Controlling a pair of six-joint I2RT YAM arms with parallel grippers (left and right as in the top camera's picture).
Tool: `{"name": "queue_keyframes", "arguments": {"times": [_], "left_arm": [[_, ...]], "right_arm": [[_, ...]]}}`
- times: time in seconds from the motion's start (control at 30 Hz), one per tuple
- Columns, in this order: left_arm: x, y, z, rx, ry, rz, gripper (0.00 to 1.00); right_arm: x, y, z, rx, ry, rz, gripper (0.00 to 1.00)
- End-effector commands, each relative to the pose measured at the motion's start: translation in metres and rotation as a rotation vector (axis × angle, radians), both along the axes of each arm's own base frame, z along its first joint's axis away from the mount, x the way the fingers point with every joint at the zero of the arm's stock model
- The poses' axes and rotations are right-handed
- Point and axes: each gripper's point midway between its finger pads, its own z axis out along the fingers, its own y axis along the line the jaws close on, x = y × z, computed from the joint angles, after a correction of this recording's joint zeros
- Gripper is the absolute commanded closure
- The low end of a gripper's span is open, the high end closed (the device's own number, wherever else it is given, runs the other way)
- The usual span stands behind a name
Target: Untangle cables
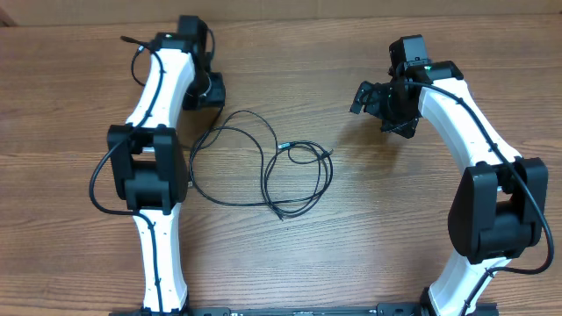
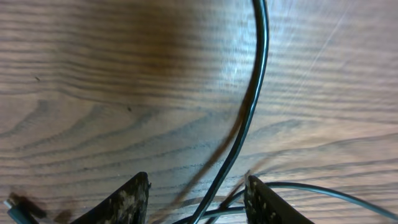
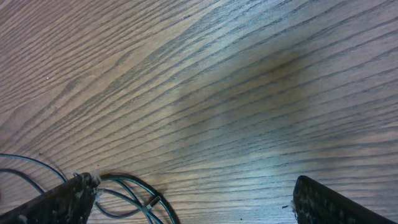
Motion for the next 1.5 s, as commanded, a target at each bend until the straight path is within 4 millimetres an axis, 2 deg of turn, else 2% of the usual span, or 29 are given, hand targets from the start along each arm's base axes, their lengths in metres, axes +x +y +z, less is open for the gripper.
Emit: {"name": "queue_keyframes", "arguments": {"times": [0.0, 0.13, 0.17, 0.2, 0.43, 0.57, 0.6, 0.67, 0.73, 0.8, 0.9, 1.03, 1.1, 1.27, 1.3, 1.33, 1.4, 1.43, 1.47], "left_arm": [[-0.012, 0.012, -0.015, 0.105, 0.046, -0.070, 0.49], [-0.017, 0.005, -0.030, 0.069, 0.062, -0.160, 0.48], [-0.019, 0.005, -0.033, 0.069, 0.065, -0.164, 0.43], [-0.019, 0.005, -0.036, 0.072, 0.064, -0.164, 0.42], [-0.006, 0.005, -0.038, 0.075, 0.007, -0.164, 0.48], [0.001, 0.004, -0.037, 0.073, -0.020, -0.163, 0.66], [0.001, 0.004, -0.038, 0.069, -0.019, -0.163, 0.74], [0.000, 0.004, -0.038, 0.070, -0.015, -0.164, 0.96], [-0.001, 0.004, -0.032, 0.070, -0.011, -0.164, 0.96], [0.002, 0.002, -0.014, 0.060, -0.028, -0.160, 0.96], [0.010, -0.002, 0.025, 0.042, -0.101, -0.160, 0.96], [0.010, -0.004, 0.095, 0.027, -0.232, -0.161, 0.96], [0.000, -0.011, 0.131, -0.012, -0.283, -0.181, 0.96], [-0.033, -0.032, 0.201, -0.134, -0.379, -0.280, 0.96], [-0.040, -0.040, 0.214, -0.169, -0.402, -0.325, 0.96], [-0.055, -0.057, 0.232, -0.241, -0.432, -0.439, 0.96], [-0.076, -0.081, 0.245, -0.335, -0.444, -0.593, 0.96], [-0.097, -0.099, 0.249, -0.419, -0.425, -0.711, 0.96], [-0.108, -0.107, 0.248, -0.454, -0.402, -0.758, 0.96]], "right_arm": [[0.000, 0.001, 0.001, 0.001, -0.004, 0.002, 0.00], [0.000, 0.001, 0.001, 0.001, -0.004, 0.002, 0.00], [0.000, 0.001, 0.001, 0.001, -0.004, 0.002, 0.00], [0.000, 0.001, 0.001, 0.001, -0.004, 0.002, 0.00], [0.000, 0.001, 0.001, 0.001, -0.004, 0.002, 0.00], [0.000, 0.001, 0.001, 0.001, -0.004, 0.002, 0.00], [0.000, 0.001, 0.001, 0.001, -0.004, 0.002, 0.00], [0.000, 0.001, 0.001, 0.001, -0.004, 0.002, 0.00], [0.000, 0.001, 0.001, 0.001, -0.004, 0.002, 0.00], [0.000, 0.001, 0.001, 0.001, -0.004, 0.002, 0.00], [0.000, 0.001, 0.001, 0.001, -0.004, 0.002, 0.00], [0.000, 0.001, 0.001, 0.001, -0.004, 0.002, 0.00], [0.000, 0.001, 0.001, 0.001, -0.004, 0.002, 0.00], [0.000, 0.001, 0.001, 0.001, -0.004, 0.002, 0.00], [0.000, 0.001, 0.001, 0.001, -0.004, 0.002, 0.00], [0.000, 0.001, 0.001, 0.001, -0.004, 0.002, 0.00], [0.000, 0.001, 0.001, 0.001, -0.004, 0.002, 0.00], [0.000, 0.001, 0.001, 0.001, -0.004, 0.002, 0.00], [0.000, 0.001, 0.001, 0.001, -0.004, 0.002, 0.00]]}}
